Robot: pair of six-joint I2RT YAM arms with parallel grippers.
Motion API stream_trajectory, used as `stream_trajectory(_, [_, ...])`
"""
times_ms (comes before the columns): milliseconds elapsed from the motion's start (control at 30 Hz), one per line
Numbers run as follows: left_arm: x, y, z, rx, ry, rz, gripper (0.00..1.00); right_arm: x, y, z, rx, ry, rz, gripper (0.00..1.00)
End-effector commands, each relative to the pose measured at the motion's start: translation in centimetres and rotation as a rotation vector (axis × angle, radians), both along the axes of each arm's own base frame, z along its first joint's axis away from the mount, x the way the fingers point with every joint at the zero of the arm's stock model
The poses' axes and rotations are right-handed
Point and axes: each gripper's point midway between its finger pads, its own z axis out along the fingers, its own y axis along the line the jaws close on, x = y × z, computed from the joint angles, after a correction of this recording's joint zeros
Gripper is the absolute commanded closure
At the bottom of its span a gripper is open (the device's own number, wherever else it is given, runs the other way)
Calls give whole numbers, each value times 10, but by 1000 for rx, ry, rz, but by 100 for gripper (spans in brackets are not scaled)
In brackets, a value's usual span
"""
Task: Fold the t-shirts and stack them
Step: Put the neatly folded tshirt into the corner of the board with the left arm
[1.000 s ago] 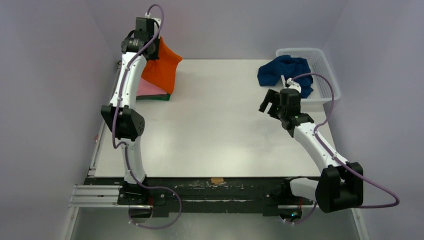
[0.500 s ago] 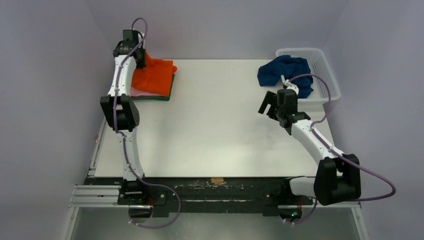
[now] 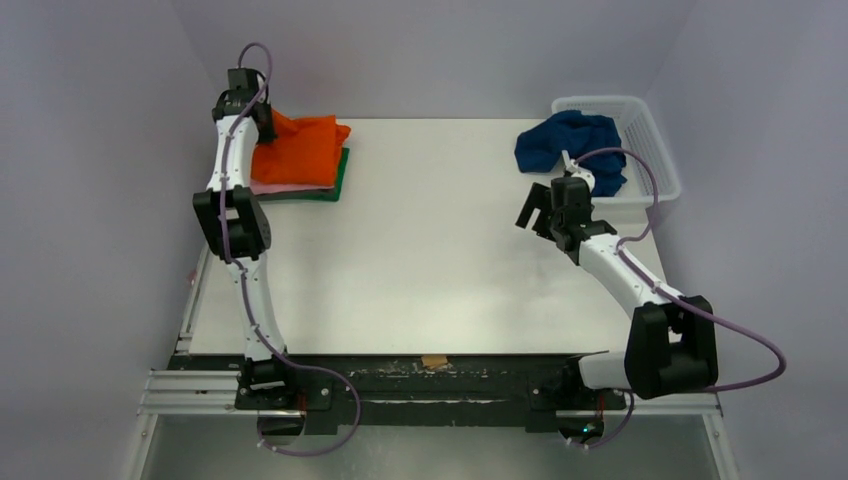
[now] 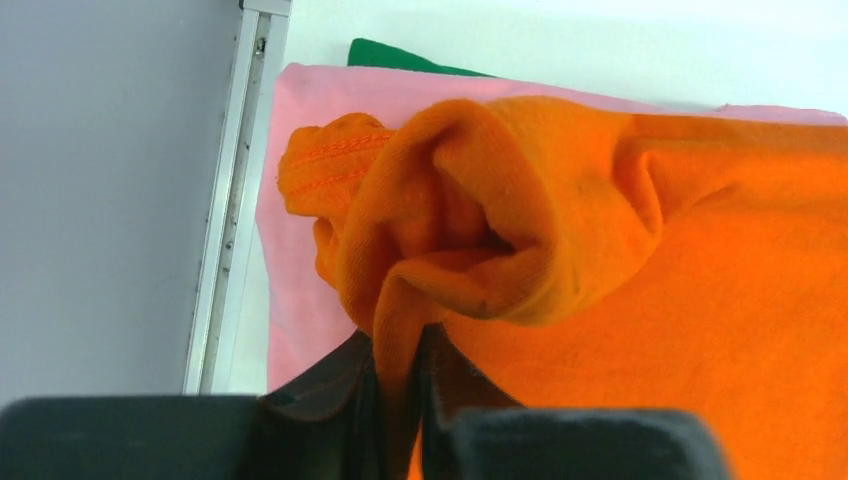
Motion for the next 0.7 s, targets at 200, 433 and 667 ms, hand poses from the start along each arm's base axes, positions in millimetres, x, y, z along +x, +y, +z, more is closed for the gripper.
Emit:
stream_trajectory(200, [4,14,42,-56,-147,64,0,14,-8,21,-35,-49,-38,9])
stream_trajectory(433, [-8,18,91,-58,-233,148,0,11,-9,26,-34,-63,-40,9])
stream_trajectory(667, [4,-34,105,-250,-314,-84,0,10,-10,26,-37,-69,-49,9])
